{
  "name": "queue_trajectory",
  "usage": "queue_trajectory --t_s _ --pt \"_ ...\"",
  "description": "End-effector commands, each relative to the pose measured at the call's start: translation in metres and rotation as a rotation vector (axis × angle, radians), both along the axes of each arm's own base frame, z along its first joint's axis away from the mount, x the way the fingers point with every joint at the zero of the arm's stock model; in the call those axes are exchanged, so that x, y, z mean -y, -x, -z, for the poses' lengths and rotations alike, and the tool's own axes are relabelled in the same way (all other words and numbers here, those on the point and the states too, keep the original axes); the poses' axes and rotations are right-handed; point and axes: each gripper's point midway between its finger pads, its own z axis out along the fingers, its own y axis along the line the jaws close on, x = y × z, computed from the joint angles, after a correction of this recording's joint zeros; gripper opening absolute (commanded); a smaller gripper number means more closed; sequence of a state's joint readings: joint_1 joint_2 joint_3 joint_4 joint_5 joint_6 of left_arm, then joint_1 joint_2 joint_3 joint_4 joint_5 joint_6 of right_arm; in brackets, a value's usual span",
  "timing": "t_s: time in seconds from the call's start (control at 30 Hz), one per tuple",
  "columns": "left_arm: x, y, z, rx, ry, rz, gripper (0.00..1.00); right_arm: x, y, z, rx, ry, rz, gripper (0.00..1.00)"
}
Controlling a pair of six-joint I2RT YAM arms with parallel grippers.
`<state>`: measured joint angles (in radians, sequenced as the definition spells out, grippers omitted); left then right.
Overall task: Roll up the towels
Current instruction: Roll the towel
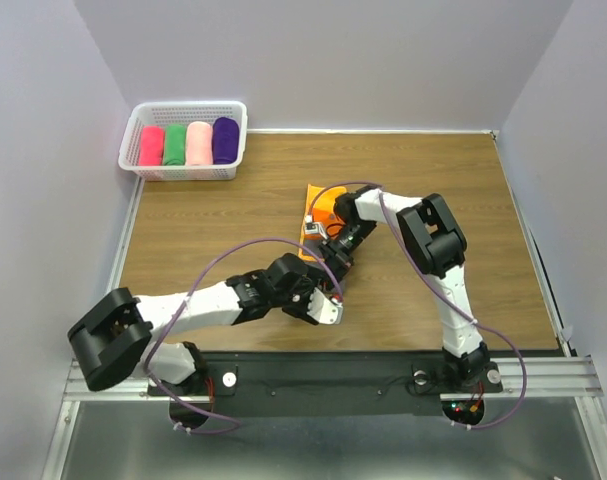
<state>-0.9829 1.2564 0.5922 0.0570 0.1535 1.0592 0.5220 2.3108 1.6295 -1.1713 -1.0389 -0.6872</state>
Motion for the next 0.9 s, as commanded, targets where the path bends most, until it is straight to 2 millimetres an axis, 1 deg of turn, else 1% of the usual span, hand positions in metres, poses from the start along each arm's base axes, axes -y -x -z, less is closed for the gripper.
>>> queue_trajectory --t_s 0.0,0.03,0.07,0.13,0.2,0.27,0.3,0.33,0.37,0.4,0.47,0.5,0.53,0.57,0.6,0.63,0.67,0.7,0.73,0.77,0.8,0.83,0.87 --pt "0.024 -0.018 -0.016 0.093 0.040 -0.009 0.80 -0.005 -0.004 -0.008 -0.036 -0.012 0.019 0.13" --pt "0.025 -0.020 -0.014 0.095 0.037 -0.016 0.80 -0.006 -0.004 -0.006 -0.044 -0.008 0.021 0.13" --pt "0.026 -0.021 -0.012 0.096 0.031 -0.019 0.80 -0.007 -0.005 -0.009 -0.061 -0.013 0.029 0.13" --pt "0.026 -0.023 -0.002 0.083 0.003 -0.019 0.78 -0.008 -0.005 -0.007 -0.083 -0.012 0.035 0.13" --pt "0.027 -0.025 0.004 0.077 -0.014 -0.027 0.76 -0.009 -0.006 -0.011 -0.097 -0.022 0.033 0.13" --pt "0.027 -0.028 0.014 0.066 -0.042 -0.046 0.73 -0.008 -0.006 -0.010 -0.100 -0.016 0.030 0.13" --pt "0.026 -0.030 0.022 0.053 -0.058 -0.062 0.70 -0.007 -0.005 -0.010 -0.100 -0.011 0.028 0.13" --pt "0.027 -0.033 0.021 0.056 -0.059 -0.073 0.66 -0.007 -0.006 -0.010 -0.098 -0.011 0.026 0.13" --pt "0.026 -0.033 0.026 0.047 -0.068 -0.081 0.62 -0.007 -0.005 -0.009 -0.099 -0.010 0.024 0.13" --pt "0.025 -0.034 0.032 0.032 -0.084 -0.089 0.53 -0.006 -0.005 -0.010 -0.099 -0.006 0.023 0.13" --pt "0.024 -0.032 0.038 -0.004 -0.106 -0.092 0.42 -0.006 -0.005 -0.010 -0.093 -0.011 0.015 0.15" --pt "0.019 -0.026 0.046 -0.044 -0.140 -0.097 0.37 -0.006 -0.007 -0.015 -0.087 -0.015 0.018 0.22" --pt "0.020 -0.025 0.046 -0.063 -0.145 -0.095 0.31 -0.006 -0.009 -0.017 -0.075 -0.020 0.018 0.28" --pt "0.021 -0.019 0.049 -0.097 -0.154 -0.083 0.29 -0.006 -0.012 -0.019 -0.063 -0.020 0.020 0.34" --pt "0.013 -0.010 0.059 -0.148 -0.200 -0.077 0.27 -0.005 -0.019 -0.023 -0.045 -0.022 0.031 0.46" --pt "0.012 -0.002 0.061 -0.201 -0.214 -0.077 0.24 -0.003 -0.033 -0.031 0.001 -0.030 0.050 0.55" --pt "0.015 -0.001 0.060 -0.215 -0.204 -0.074 0.23 -0.006 -0.041 -0.036 0.039 -0.037 0.046 0.55" --pt "0.009 0.007 0.065 -0.256 -0.236 -0.072 0.22 -0.002 -0.054 -0.042 0.058 -0.032 0.075 0.66" --pt "0.010 0.010 0.064 -0.277 -0.238 -0.069 0.22 -0.001 -0.065 -0.046 0.082 -0.033 0.093 0.70" --pt "0.006 0.018 0.067 -0.320 -0.251 -0.068 0.21 0.003 -0.090 -0.059 0.147 -0.038 0.133 0.75" --pt "0.005 0.021 0.068 -0.340 -0.259 -0.067 0.20 0.006 -0.102 -0.064 0.179 -0.034 0.151 0.81" --pt "0.007 0.022 0.067 -0.353 -0.258 -0.068 0.20 0.009 -0.116 -0.071 0.215 -0.036 0.173 0.84" --pt "0.008 0.027 0.067 -0.387 -0.257 -0.059 0.20 0.013 -0.127 -0.075 0.243 -0.034 0.192 0.85"
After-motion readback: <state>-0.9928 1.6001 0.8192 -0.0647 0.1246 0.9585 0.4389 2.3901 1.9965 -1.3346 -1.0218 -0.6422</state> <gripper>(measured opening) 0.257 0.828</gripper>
